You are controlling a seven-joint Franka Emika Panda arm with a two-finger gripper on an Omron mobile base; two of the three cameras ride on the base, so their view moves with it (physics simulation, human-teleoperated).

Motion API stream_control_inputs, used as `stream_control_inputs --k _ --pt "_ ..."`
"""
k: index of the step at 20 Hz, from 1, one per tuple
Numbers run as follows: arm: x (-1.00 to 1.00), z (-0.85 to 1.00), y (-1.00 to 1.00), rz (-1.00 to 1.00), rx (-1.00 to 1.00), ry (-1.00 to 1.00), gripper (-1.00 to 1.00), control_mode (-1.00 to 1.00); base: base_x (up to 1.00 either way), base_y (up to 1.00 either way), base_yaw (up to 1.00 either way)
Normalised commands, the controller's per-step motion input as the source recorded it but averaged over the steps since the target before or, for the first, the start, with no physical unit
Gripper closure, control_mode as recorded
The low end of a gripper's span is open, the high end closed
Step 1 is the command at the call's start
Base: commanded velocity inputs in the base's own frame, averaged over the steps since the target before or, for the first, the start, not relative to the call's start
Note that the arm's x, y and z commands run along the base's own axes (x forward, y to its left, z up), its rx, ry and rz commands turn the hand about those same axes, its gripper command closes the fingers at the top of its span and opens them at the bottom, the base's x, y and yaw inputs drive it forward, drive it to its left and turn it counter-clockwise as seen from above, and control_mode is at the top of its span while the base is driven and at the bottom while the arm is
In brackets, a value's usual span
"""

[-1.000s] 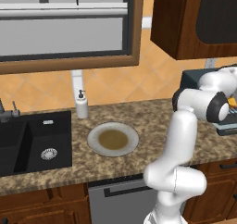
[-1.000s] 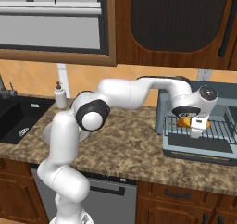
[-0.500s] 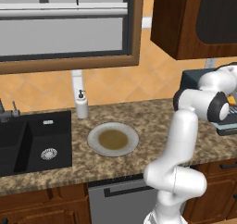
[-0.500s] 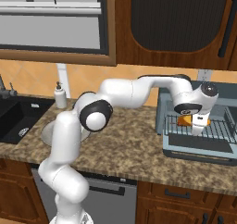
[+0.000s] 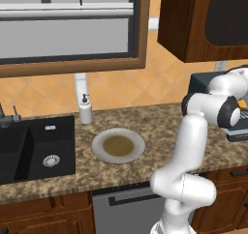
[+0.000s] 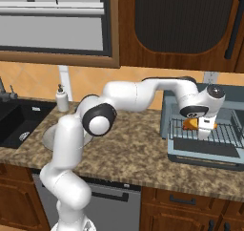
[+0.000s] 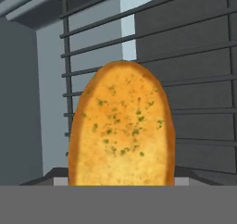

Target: Pick up the kebab skewer and baguette bread, and place them inside the toaster oven. Close the toaster oven door and start by setting the timer.

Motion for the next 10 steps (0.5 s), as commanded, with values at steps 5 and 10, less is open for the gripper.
stream_control_inputs --k 5,10 --pt "0.00 0.00 0.00 0.00 0.00 0.01 -1.00 -1.00 0.00 0.00 0.00" --pt "0.00 0.00 0.00 0.00 0.00 0.00 -1.00 -1.00 0.00 0.00 0.00"
